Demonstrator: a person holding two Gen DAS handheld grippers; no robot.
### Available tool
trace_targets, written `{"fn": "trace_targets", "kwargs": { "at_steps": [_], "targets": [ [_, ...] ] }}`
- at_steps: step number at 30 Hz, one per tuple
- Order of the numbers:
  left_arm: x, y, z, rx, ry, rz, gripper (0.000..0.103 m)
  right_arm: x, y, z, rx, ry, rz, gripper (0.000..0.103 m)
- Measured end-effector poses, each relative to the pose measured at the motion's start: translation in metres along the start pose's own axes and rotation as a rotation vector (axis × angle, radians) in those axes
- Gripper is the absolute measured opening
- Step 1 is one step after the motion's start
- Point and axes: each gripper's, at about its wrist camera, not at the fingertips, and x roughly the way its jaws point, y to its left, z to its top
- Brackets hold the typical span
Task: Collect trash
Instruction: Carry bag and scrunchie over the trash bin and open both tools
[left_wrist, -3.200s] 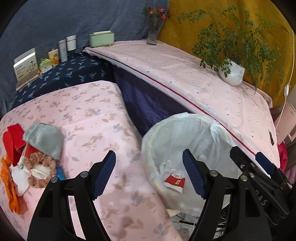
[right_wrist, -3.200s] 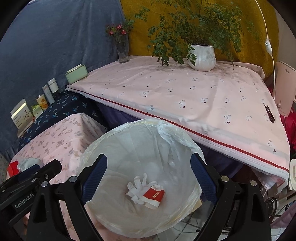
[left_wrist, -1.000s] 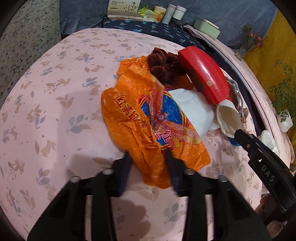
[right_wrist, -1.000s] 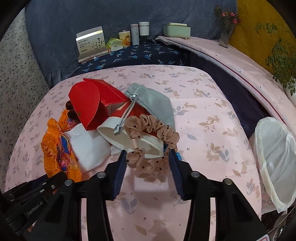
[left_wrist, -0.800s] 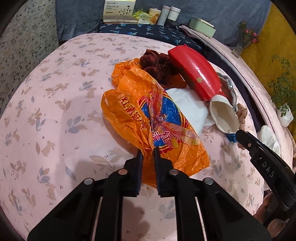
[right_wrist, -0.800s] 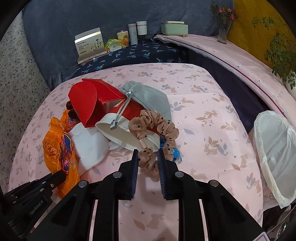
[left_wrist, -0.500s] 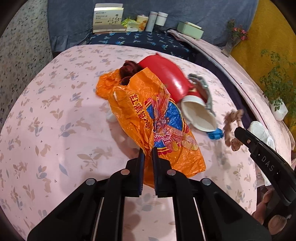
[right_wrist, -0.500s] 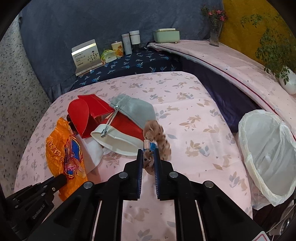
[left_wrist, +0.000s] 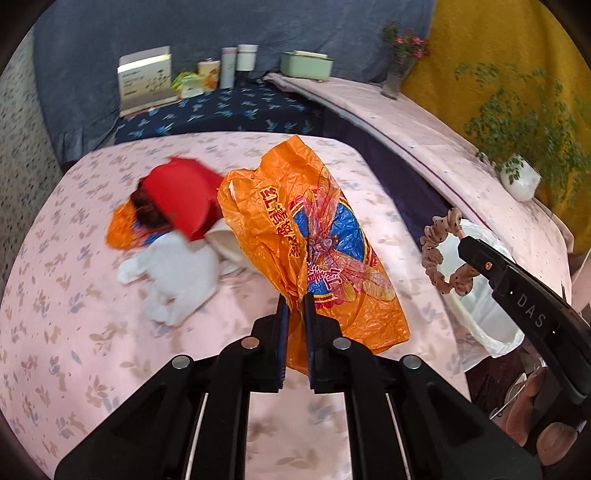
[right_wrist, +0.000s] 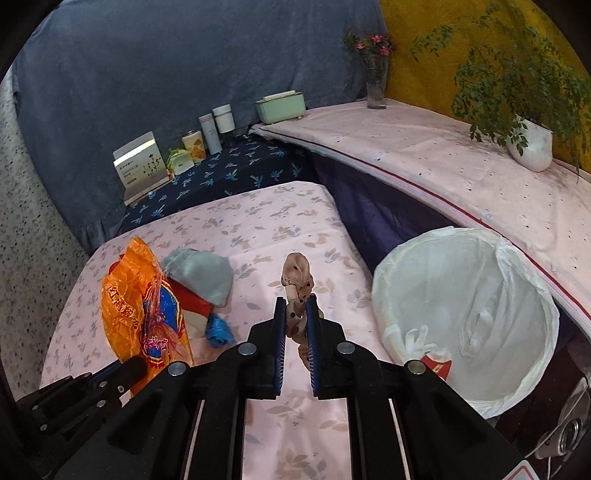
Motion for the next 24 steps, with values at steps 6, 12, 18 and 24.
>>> {"fn": "trace_targets", "kwargs": {
  "at_steps": [6,12,18,24],
  "targets": [
    [0.006,-0.054,0.010,0.082,-0.005,-0.037,0.008,-0.017,-0.049,0.006,0.057,-0.034,-0.047,0.010],
    [0.015,-0.105,0.012,0.160,0.000,-0.072,0.008,-0.027,-0.101,0.009,0.113,-0.048,-0.099,0.010],
    [0.027,-0.147,0.016,0.215,0.005,-0.103,0.008,-0.027,-0.142,0.008,0.162,-0.042,-0.139,0.010],
    [0.043,-0.177,0.020,0.256,0.016,-0.123,0.008,-0.021,-0.168,0.004,0.201,-0.026,-0.160,0.010]
  ]
}}
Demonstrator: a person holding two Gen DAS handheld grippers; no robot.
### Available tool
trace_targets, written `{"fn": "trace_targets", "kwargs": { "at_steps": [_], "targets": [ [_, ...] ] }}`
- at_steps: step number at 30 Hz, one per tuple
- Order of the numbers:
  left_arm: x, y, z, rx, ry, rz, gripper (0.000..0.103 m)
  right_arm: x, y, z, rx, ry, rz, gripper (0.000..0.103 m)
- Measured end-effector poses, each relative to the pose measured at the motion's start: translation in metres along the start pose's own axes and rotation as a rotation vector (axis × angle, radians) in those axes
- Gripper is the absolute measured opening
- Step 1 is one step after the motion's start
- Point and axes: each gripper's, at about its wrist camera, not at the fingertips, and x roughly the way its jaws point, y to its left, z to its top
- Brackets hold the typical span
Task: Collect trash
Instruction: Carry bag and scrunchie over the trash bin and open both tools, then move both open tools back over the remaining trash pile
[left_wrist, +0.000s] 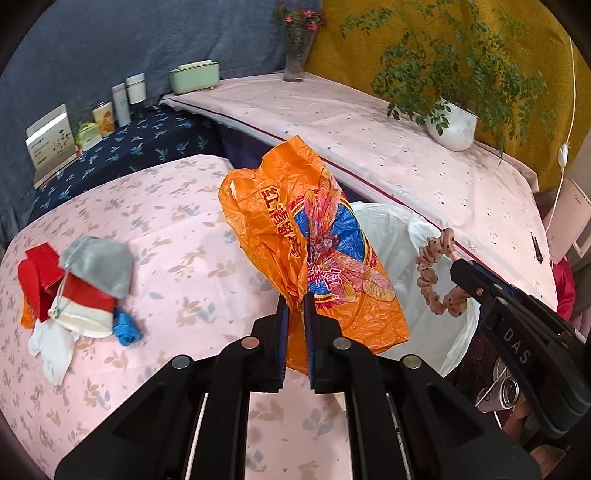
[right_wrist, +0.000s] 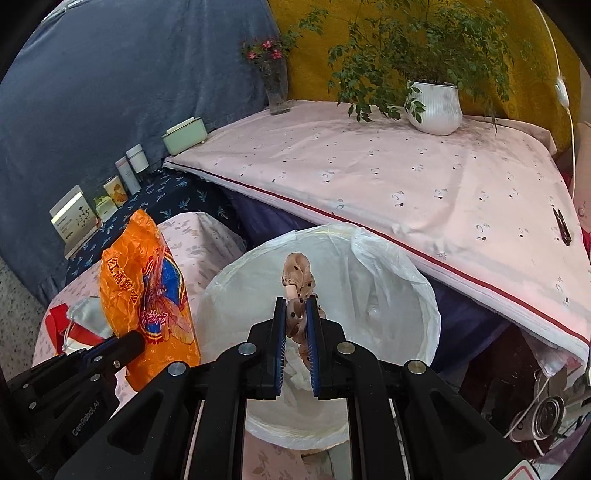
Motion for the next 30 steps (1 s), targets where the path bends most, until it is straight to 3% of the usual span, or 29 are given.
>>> {"fn": "trace_targets", "kwargs": {
  "at_steps": [6,7,10,13,26,30],
  "targets": [
    [0.017,-0.014,0.005,0.013,0.007,-0.023,0.011,0.008,-0.009,0.003,0.009,0.002,-0.013,0.014],
    [0.020,-0.015,0.006,0.009,0.008,-0.025,0.013,0.008,-0.009,0.004,0.009,-0.002,-0.017,0.018],
    [0.023,-0.017,0.008,0.008,0.007,-0.024,0.034,0.009,-0.010,0.005,0.015,-0.013,-0.025,0.037],
    [0.023,-0.017,0.009,0.012,-0.009,-0.019,0.044,0.007,-0.012,0.006,0.019,-0.027,-0.036,0.040],
    [0.012,0.003,0.002,-0.030,-0.021,-0.003,0.045,-0.001,0.009,0.002,-0.018,-0.037,-0.030,0.050],
    [0.005,0.021,-0.002,-0.070,-0.032,0.017,0.054,-0.006,0.021,-0.001,-0.037,-0.041,-0.020,0.055]
  ]
}}
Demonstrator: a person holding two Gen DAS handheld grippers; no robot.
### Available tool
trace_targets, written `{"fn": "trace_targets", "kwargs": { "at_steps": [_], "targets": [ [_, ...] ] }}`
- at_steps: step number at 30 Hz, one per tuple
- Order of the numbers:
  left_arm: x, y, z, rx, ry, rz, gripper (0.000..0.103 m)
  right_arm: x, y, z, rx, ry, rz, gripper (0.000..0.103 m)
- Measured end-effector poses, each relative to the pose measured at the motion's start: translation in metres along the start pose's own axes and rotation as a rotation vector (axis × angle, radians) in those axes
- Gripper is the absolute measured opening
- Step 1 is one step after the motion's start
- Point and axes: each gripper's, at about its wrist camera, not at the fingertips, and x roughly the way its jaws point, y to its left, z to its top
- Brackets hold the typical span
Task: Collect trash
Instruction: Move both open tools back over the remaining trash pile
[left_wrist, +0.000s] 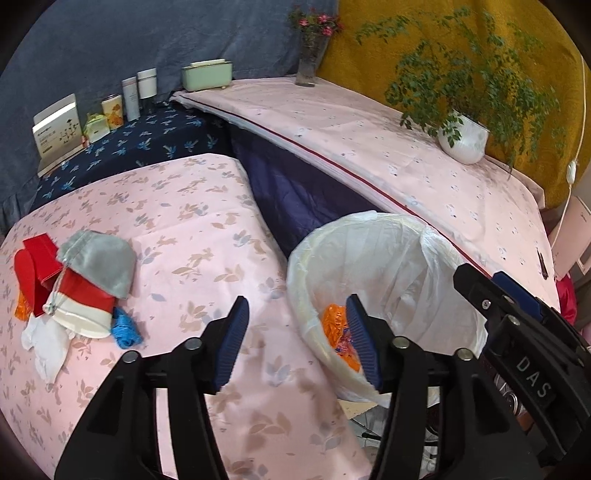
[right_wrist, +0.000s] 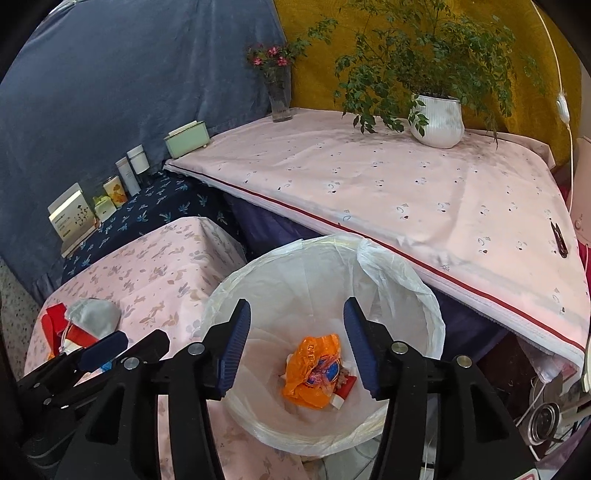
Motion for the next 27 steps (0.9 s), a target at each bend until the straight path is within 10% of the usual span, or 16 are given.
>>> {"fn": "trace_targets", "kwargs": {
  "at_steps": [27],
  "targets": [
    [-0.049,0.155,-0.033,-0.262,-0.047,0.167,0.072,-0.014,0.125,-0.036,-0.176,0.044,0.129,0.057]
  ]
}}
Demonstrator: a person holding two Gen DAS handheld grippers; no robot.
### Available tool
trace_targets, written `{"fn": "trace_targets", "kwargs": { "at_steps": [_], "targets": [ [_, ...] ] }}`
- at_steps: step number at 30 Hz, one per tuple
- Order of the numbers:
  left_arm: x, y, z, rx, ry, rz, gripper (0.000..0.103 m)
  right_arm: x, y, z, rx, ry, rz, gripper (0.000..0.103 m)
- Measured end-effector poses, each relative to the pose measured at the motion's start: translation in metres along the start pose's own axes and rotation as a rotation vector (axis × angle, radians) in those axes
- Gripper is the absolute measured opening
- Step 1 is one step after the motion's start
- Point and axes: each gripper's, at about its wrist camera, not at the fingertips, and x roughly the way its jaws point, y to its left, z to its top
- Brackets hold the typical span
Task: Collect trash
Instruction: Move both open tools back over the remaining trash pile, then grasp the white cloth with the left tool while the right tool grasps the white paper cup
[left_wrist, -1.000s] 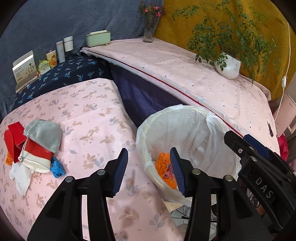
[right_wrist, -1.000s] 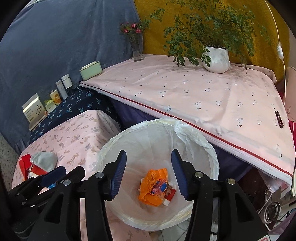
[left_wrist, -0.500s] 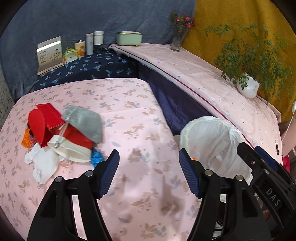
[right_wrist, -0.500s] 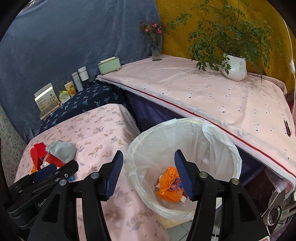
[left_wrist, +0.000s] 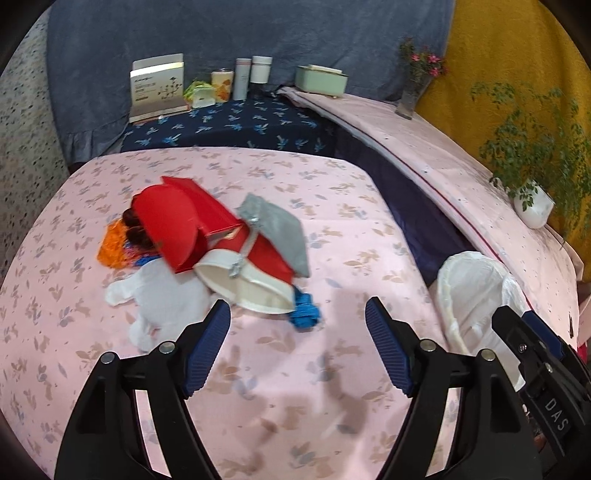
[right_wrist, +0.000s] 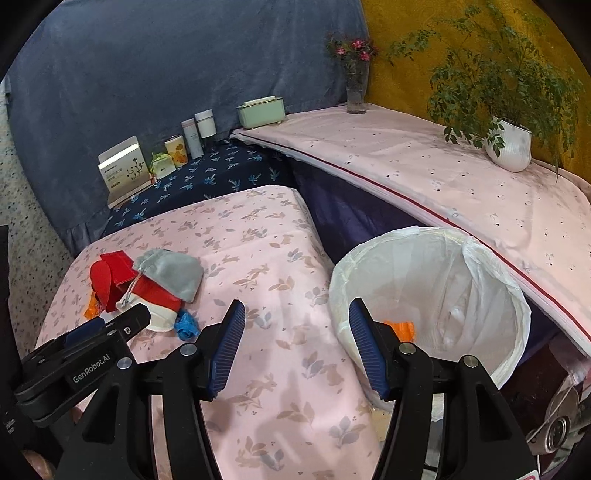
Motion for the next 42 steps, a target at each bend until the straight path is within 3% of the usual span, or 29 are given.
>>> {"fn": "trace_targets", "kwargs": {
  "at_steps": [10,17,28,33,36,38,42],
  "targets": [
    [0.007,0.061,-0.006,-0.071,0.033,0.071,0.087,0.015,0.051,-0.013,-0.081,0.042,0.039,0.057],
    [0.024,0.100,-0.014,-0.126,0.094,0.086,0.087,0.036,0.085,-0.020,-0.138,0.079,0.062,0.057],
    [0.046,0.125,-0.013,-0.135,0.118,0.090,0.086,0.077,0.127,-0.024,-0.196,0.135,0.079,0.057],
    [0.056,0.127,-0.012,-0.122,0.142,0.045,0.068,0.095,0.142,-0.022,-0.216,0.149,0.082,0.057],
    [0.060,0.127,-0.012,-0.114,0.154,0.020,0.052,0.104,0.147,-0.020,-0.222,0.156,0.079,0.054],
    [0.061,0.126,-0.012,-0.107,0.158,-0.004,0.034,0.109,0.150,-0.019,-0.221,0.160,0.077,0.049],
    [0.058,0.123,-0.012,-0.100,0.153,-0.023,0.021,0.115,0.150,-0.018,-0.211,0.175,0.079,0.018]
  ]
}}
